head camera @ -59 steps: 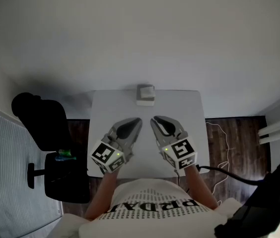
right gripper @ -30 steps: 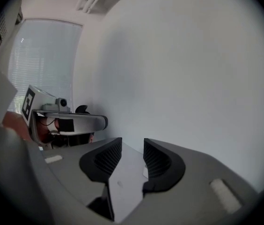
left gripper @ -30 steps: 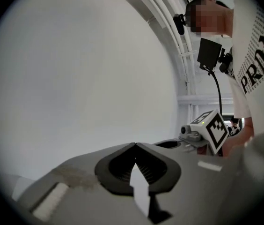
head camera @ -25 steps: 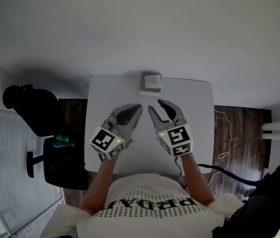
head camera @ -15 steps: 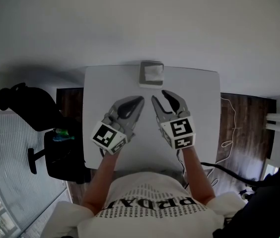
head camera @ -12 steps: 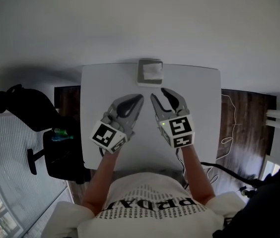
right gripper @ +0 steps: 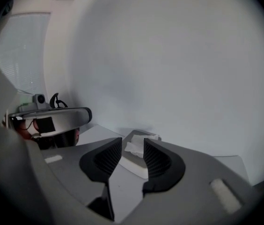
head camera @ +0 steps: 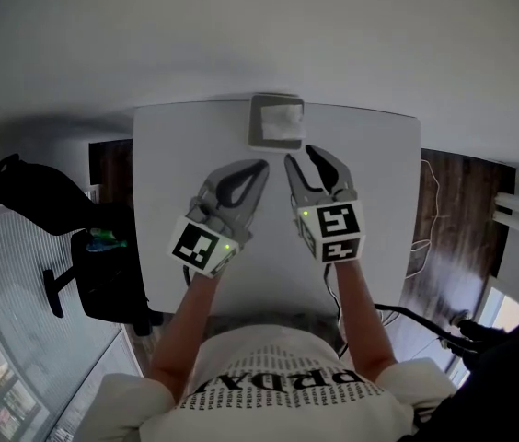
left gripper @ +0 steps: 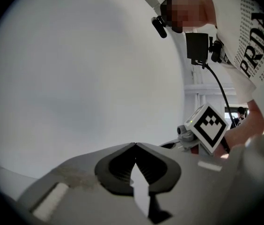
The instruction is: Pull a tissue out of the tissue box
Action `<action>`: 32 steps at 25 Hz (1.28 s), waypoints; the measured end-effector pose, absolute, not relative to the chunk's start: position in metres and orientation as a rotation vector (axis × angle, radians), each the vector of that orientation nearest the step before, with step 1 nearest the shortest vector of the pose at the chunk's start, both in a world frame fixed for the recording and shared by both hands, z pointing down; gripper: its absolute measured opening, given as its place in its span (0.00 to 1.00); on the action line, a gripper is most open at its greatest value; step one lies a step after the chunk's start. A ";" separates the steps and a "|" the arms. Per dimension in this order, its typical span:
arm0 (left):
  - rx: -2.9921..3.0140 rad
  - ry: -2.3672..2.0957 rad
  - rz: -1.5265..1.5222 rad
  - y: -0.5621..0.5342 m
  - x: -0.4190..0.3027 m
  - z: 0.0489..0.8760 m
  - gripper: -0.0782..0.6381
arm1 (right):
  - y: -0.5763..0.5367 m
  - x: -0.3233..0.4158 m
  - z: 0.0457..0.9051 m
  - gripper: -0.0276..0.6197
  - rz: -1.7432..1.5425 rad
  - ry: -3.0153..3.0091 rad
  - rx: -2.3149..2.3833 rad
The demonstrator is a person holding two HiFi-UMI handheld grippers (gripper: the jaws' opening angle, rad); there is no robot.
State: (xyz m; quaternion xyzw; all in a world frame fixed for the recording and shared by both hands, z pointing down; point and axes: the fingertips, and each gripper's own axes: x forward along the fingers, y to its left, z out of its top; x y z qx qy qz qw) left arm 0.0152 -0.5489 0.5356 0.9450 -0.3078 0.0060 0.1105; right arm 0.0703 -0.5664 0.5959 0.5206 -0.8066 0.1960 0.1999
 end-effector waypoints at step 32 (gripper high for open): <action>2.646 -0.940 0.029 -0.573 0.020 0.608 0.10 | -0.614 0.098 0.680 0.17 0.685 -2.075 1.534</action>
